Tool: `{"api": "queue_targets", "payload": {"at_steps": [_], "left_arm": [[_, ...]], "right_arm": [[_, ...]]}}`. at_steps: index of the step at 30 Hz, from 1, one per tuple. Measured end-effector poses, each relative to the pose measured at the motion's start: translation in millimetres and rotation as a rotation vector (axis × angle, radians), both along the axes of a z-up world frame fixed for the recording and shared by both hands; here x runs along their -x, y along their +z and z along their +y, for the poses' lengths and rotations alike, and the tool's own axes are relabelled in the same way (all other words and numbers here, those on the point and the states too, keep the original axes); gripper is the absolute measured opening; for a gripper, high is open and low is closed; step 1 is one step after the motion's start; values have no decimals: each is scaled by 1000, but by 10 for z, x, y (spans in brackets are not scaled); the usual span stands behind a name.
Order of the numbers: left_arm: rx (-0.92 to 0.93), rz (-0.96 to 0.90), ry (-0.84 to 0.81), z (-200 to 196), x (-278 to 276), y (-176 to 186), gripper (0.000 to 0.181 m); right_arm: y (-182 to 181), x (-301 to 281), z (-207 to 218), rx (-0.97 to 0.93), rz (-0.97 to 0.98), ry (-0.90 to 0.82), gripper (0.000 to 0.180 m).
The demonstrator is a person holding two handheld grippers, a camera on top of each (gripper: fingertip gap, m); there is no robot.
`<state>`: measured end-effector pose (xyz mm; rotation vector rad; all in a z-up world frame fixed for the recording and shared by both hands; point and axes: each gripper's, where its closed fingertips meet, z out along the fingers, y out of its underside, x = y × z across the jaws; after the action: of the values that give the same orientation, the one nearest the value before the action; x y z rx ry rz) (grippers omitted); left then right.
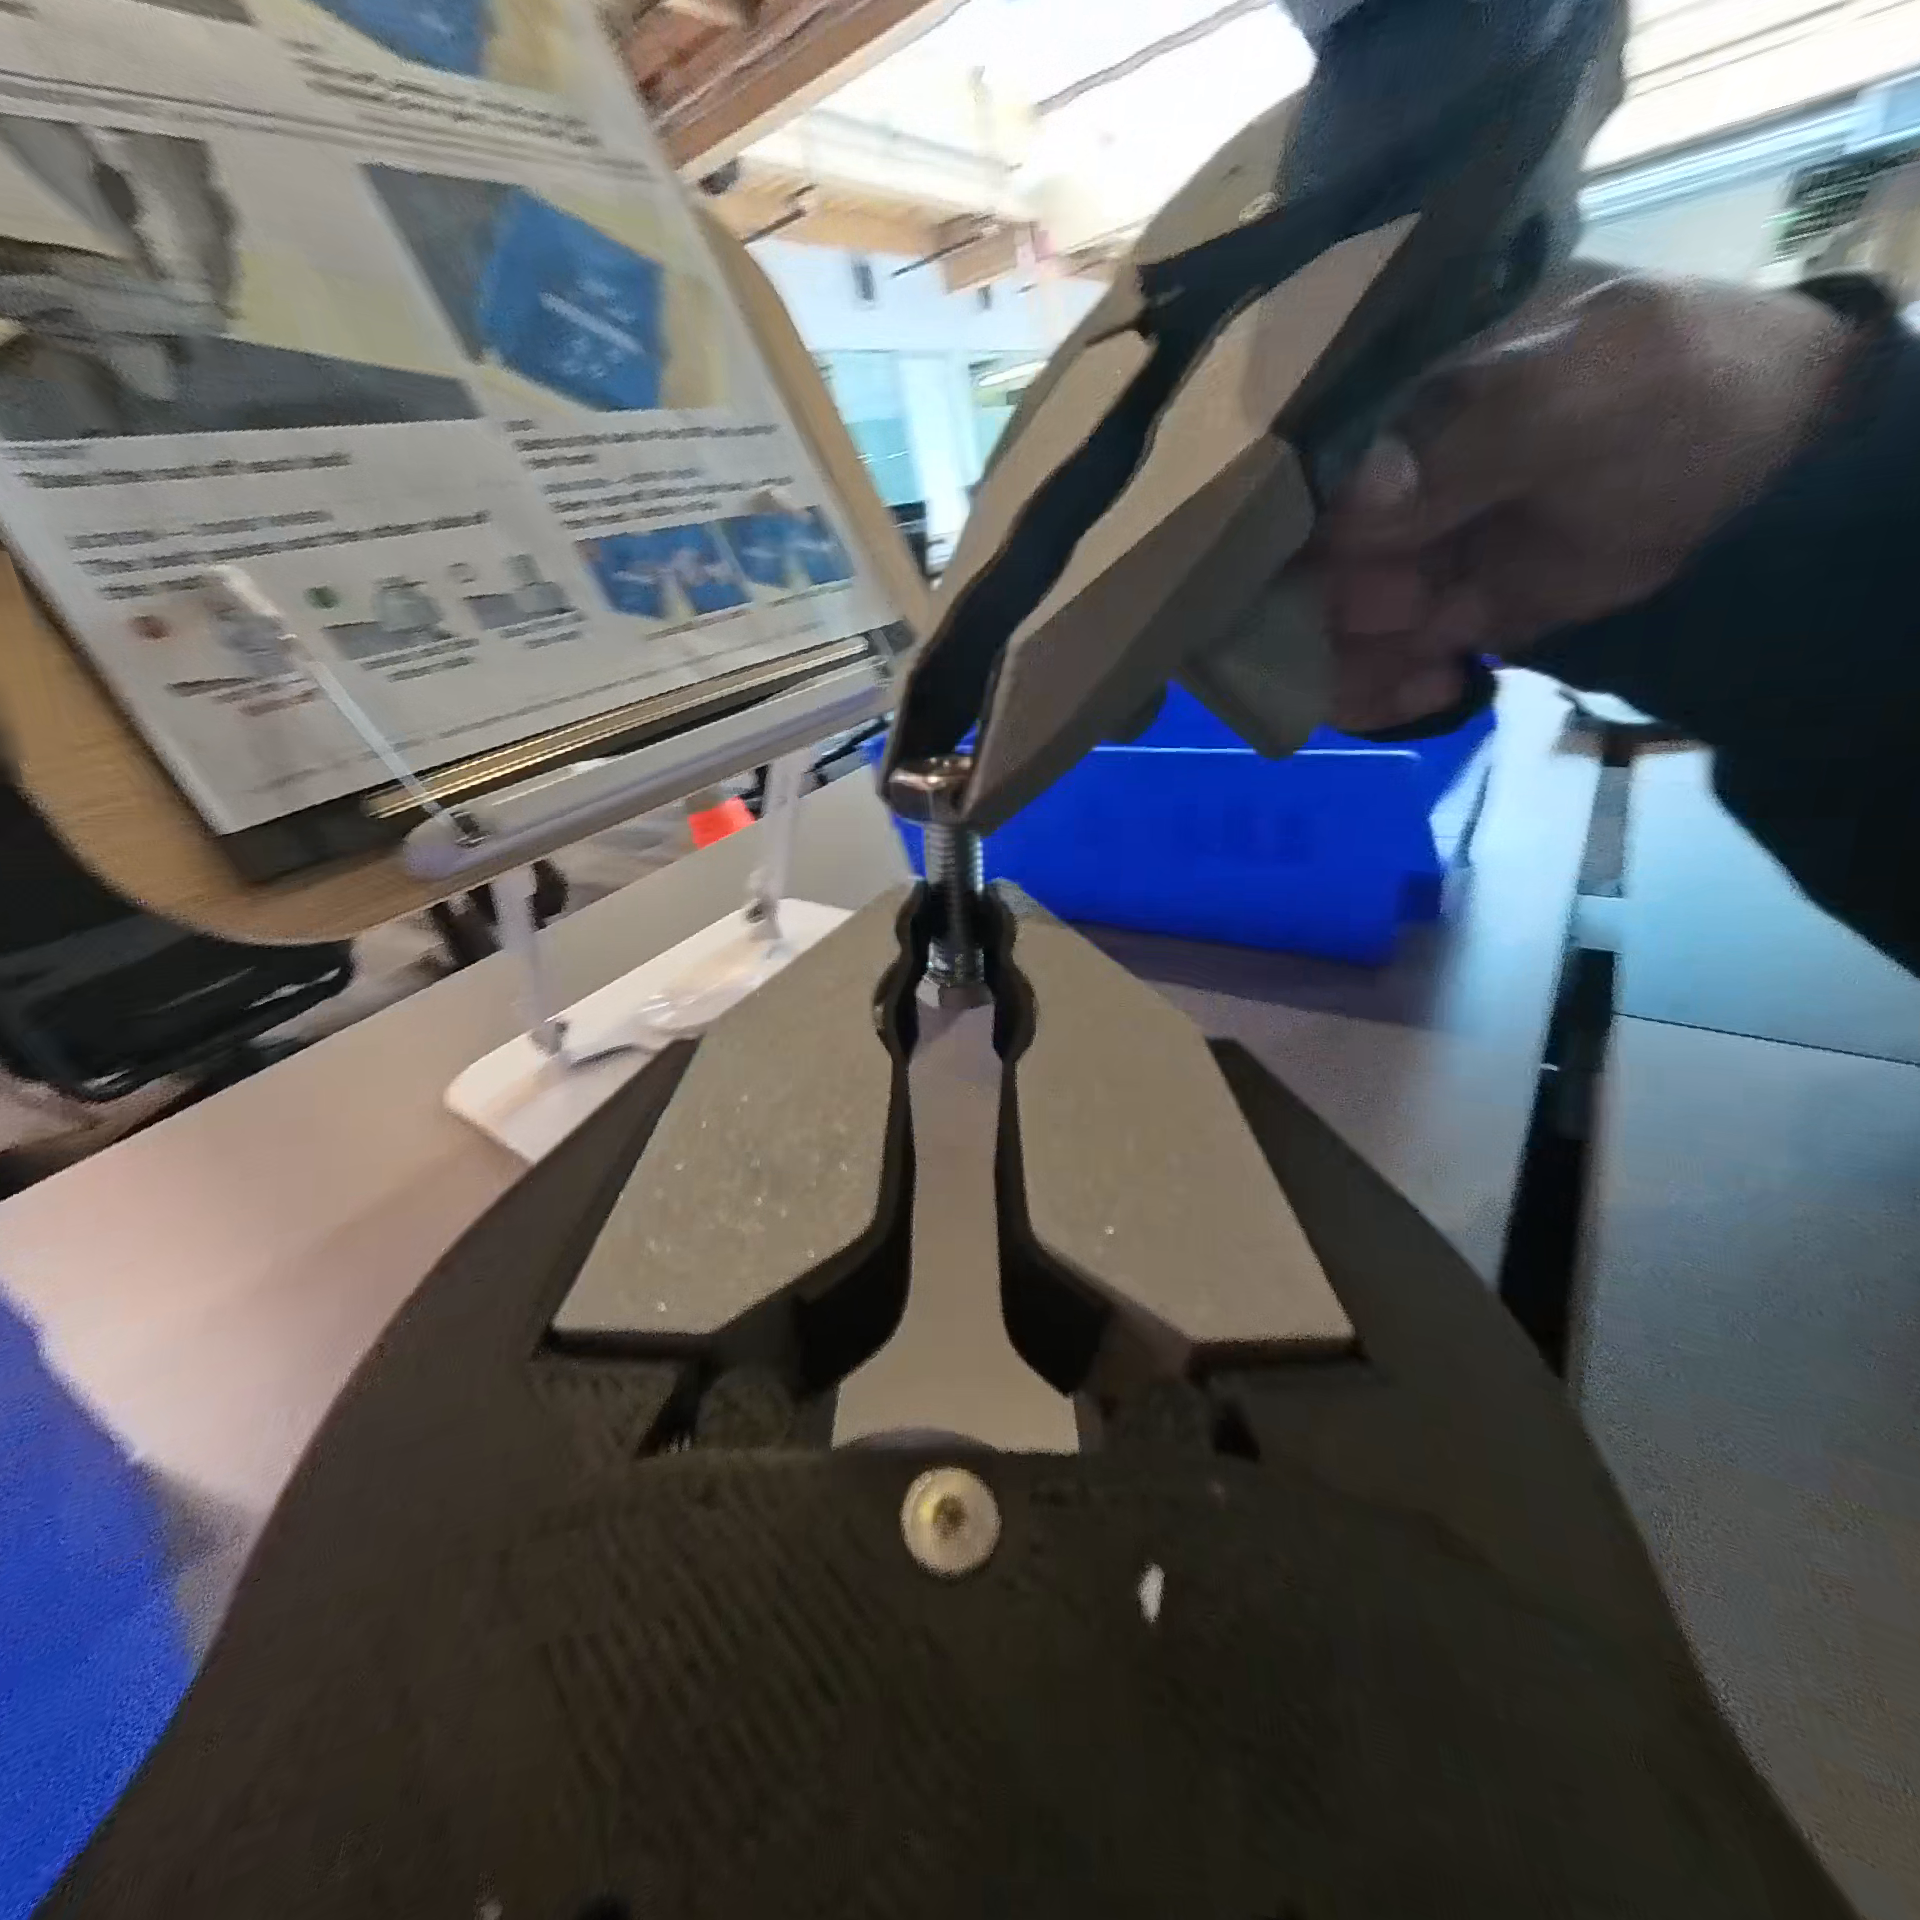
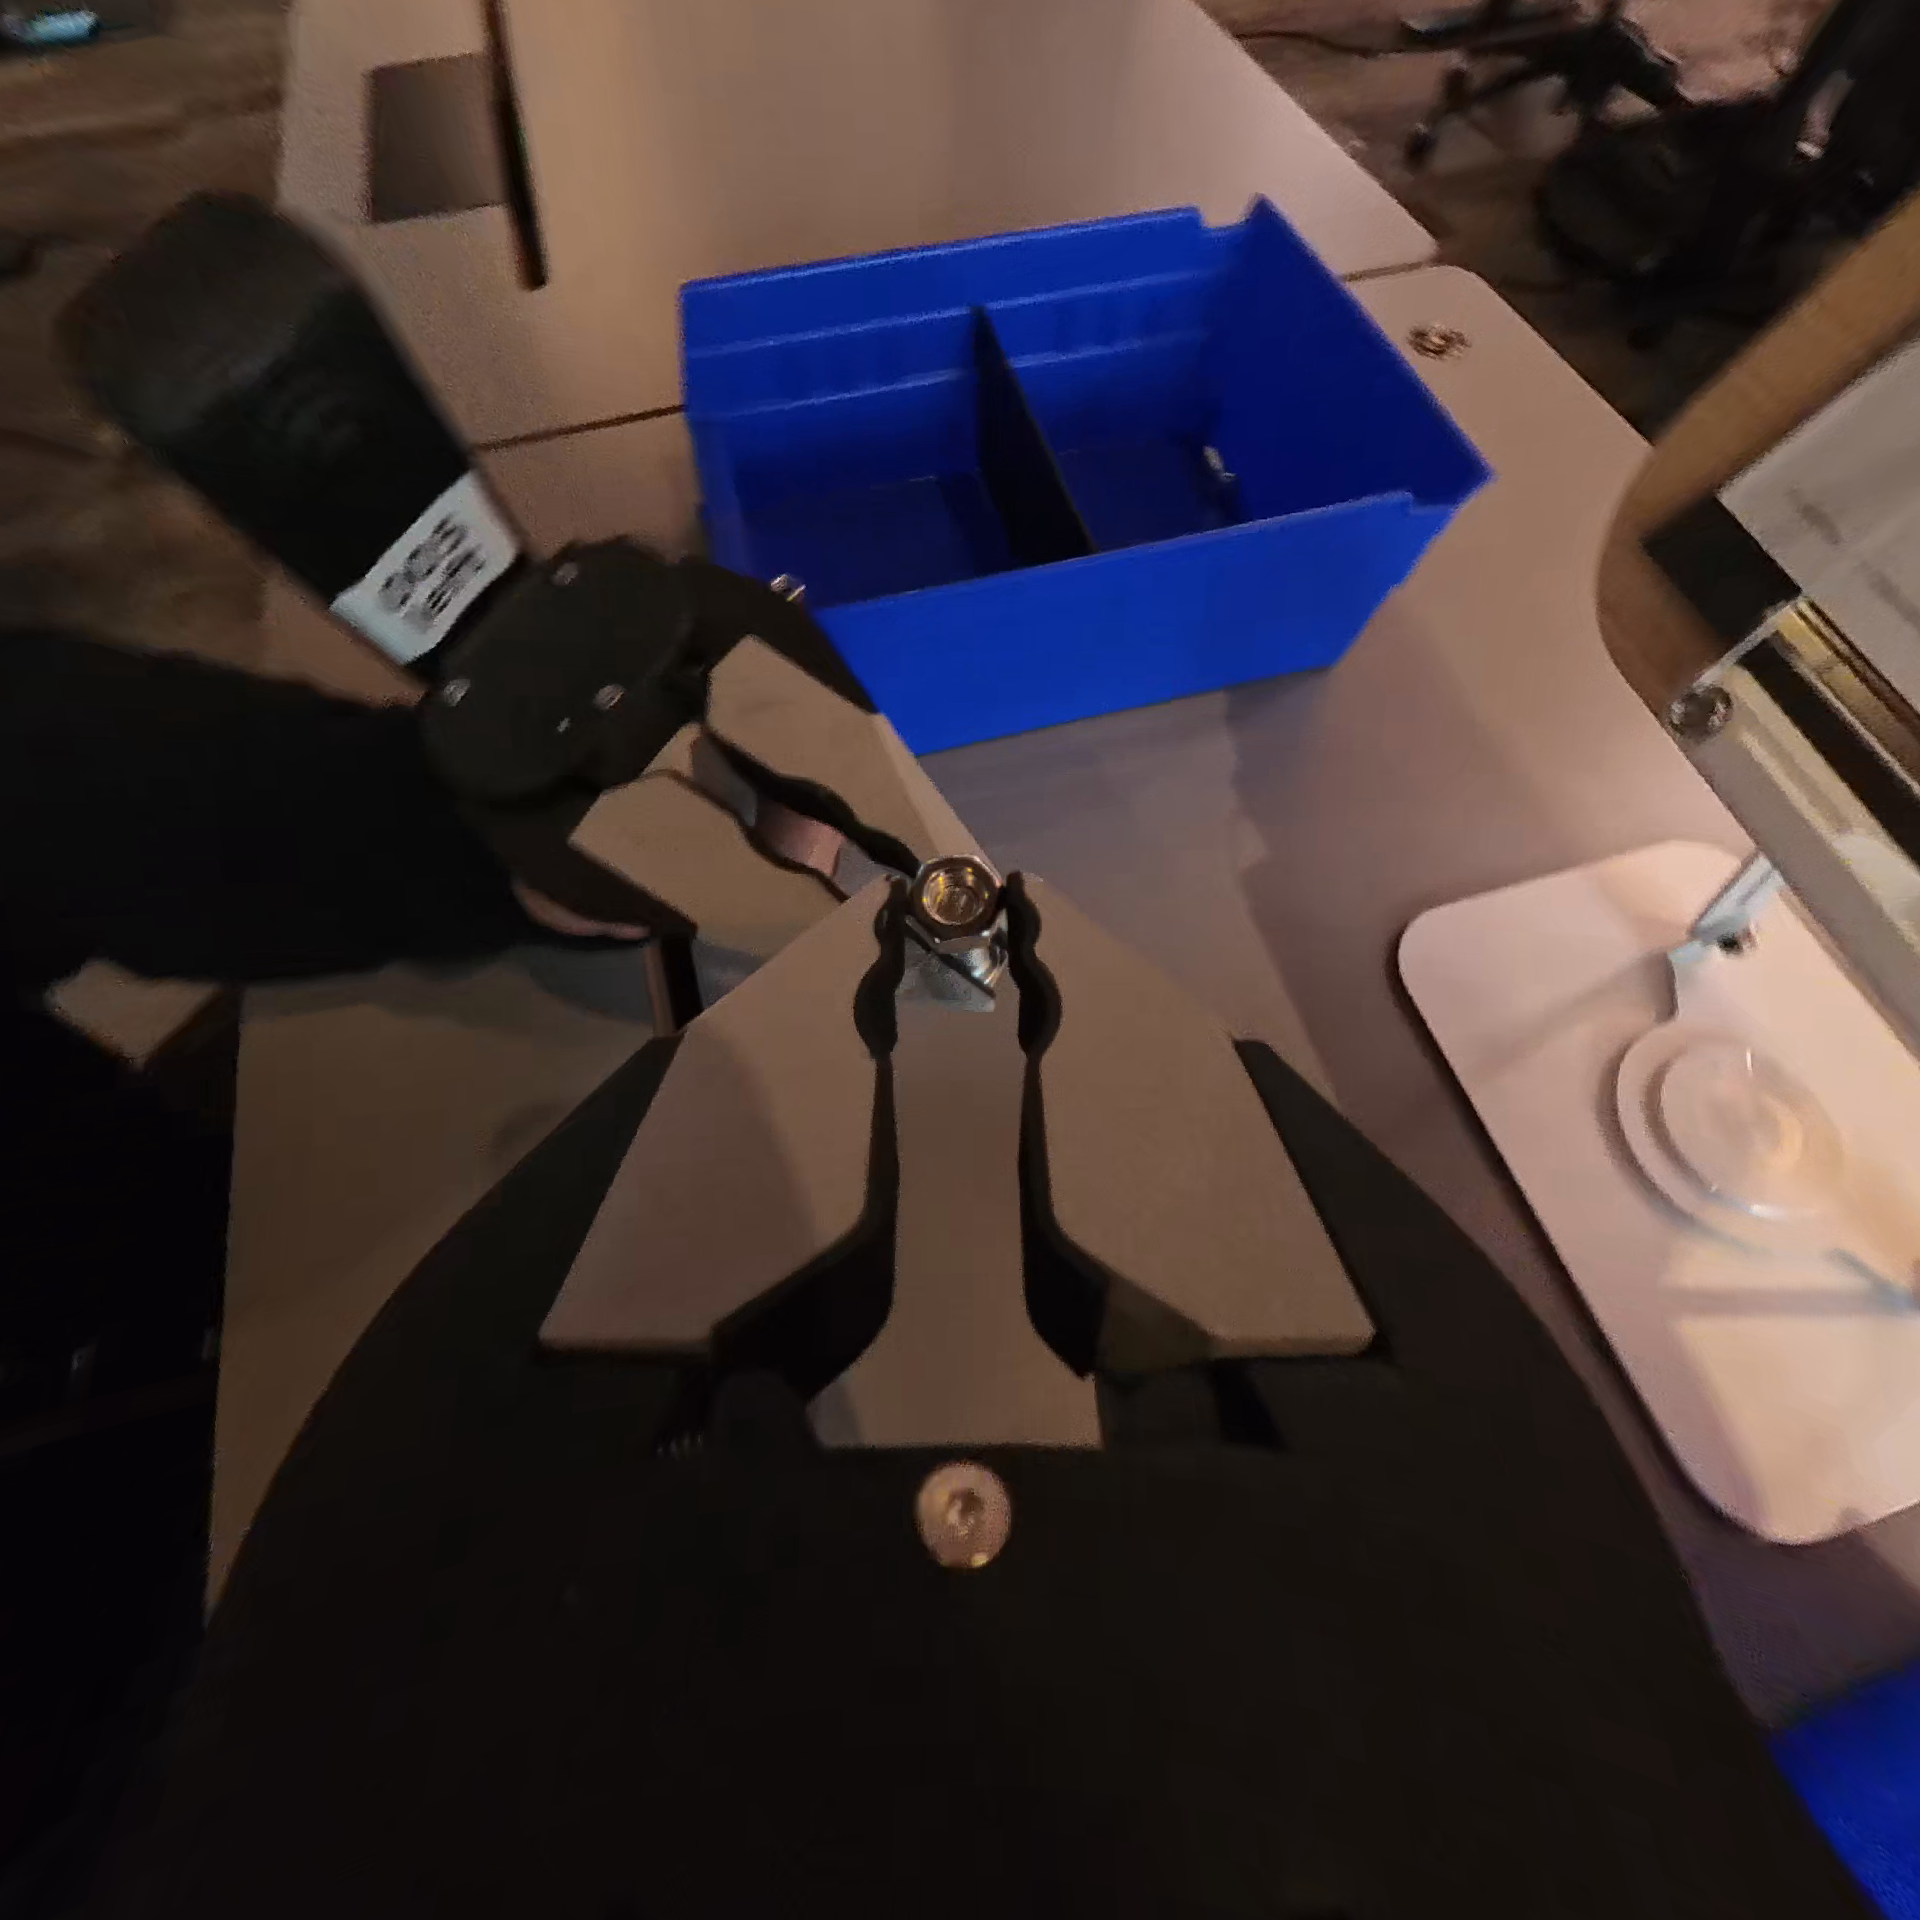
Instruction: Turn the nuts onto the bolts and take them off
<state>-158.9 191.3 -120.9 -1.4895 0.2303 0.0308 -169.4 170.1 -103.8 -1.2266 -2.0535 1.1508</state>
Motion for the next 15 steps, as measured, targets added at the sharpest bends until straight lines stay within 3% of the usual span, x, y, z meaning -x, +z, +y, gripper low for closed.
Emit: {"api": "queue_targets", "payload": {"at_steps": [7, 15], "left_arm": [[53, -96, 77, 35, 231, -100, 7], [-6, -198, -143, -38, 47, 47, 6]], "right_arm": [[-91, 236, 43, 37, 31, -169, 16], [93, 9, -44, -18, 81, 43, 27]]}}
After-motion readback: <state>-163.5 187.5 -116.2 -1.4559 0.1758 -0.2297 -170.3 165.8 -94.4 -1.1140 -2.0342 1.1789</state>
